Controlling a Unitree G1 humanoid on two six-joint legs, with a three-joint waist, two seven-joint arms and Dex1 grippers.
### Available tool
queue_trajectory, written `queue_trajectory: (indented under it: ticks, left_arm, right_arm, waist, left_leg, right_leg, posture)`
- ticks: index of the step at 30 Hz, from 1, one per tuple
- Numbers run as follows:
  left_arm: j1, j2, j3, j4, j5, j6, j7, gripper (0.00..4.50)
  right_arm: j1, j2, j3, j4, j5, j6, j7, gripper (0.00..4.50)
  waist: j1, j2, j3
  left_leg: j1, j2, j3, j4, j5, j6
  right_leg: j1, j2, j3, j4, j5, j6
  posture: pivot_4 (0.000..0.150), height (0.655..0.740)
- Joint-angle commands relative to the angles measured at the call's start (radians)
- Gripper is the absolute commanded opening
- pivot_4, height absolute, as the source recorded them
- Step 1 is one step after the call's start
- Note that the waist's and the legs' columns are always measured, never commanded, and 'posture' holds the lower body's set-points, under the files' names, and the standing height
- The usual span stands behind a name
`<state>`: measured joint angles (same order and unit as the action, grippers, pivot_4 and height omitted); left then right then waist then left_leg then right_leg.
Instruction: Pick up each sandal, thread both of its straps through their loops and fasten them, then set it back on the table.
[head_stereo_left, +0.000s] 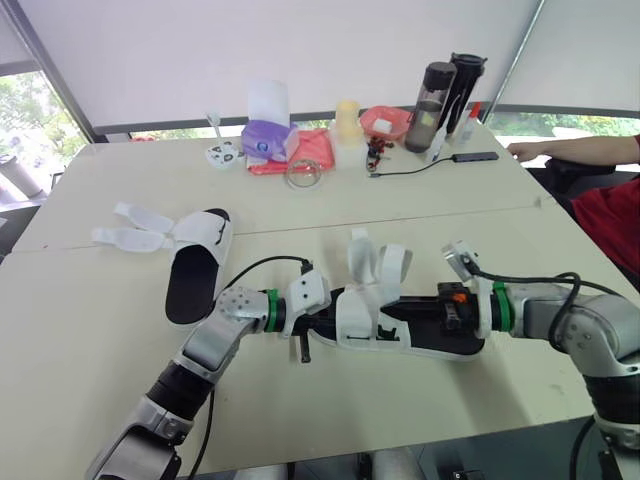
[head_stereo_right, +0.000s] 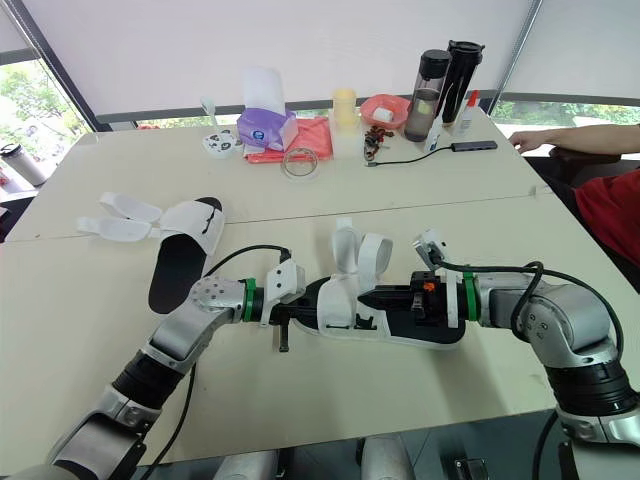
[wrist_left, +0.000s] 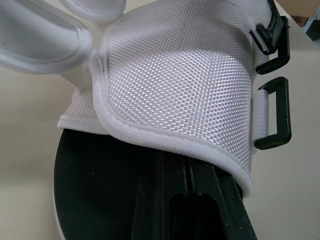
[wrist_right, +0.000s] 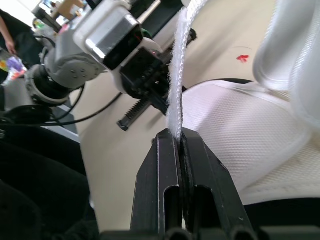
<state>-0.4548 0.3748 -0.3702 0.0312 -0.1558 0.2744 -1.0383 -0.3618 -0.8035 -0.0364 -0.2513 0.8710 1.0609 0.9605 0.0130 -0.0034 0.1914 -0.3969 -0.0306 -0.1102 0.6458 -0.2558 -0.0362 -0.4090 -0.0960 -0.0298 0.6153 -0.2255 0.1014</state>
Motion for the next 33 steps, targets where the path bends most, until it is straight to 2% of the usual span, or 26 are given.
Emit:
queue_trajectory:
  ticks: [1, 16, 21, 33]
  left_arm:
    - [0.012, 0.002, -0.011, -0.004, 0.011, -0.002, 0.002, 0.00]
    - [0.015, 0.000, -0.009, 0.000, 0.011, -0.006, 0.002, 0.00]
    - [0.013, -0.002, -0.008, 0.003, 0.010, -0.006, 0.003, 0.00]
    - [0.014, -0.013, -0.002, 0.004, -0.005, 0.011, 0.014, 0.00]
  right_arm:
    - [0.013, -0.012, 0.009, -0.016, -0.015, -0.013, 0.017, 0.04]
    - [0.022, -0.051, 0.047, -0.003, -0.139, -0.140, 0.084, 0.04]
    - [0.036, -0.056, 0.034, -0.054, -0.110, -0.145, 0.115, 0.04]
    - [0.032, -0.012, 0.026, -0.128, -0.108, -0.164, 0.049, 0.04]
  waist:
    - [0.000, 0.000, 0.000]
    - [0.000, 0.000, 0.000]
    - [0.001, 0.000, 0.000]
    - [0.000, 0.000, 0.000]
  left_leg:
    - [0.000, 0.000, 0.000, 0.000, 0.000, 0.000]
    - [0.000, 0.000, 0.000, 0.000, 0.000, 0.000]
    - [0.000, 0.000, 0.000, 0.000, 0.000, 0.000]
    - [0.000, 0.000, 0.000, 0.000, 0.000, 0.000]
  right_leg:
    - [0.000, 0.000, 0.000, 0.000, 0.000, 0.000]
    - [0.000, 0.000, 0.000, 0.000, 0.000, 0.000]
    - [0.000, 0.000, 0.000, 0.000, 0.000, 0.000]
    - [0.000, 0.000, 0.000, 0.000, 0.000, 0.000]
  posture:
    - [0.150, 0.7400]
    - [0.150, 0.7400]
    - [0.150, 0.7400]
    - [0.150, 0.7400]
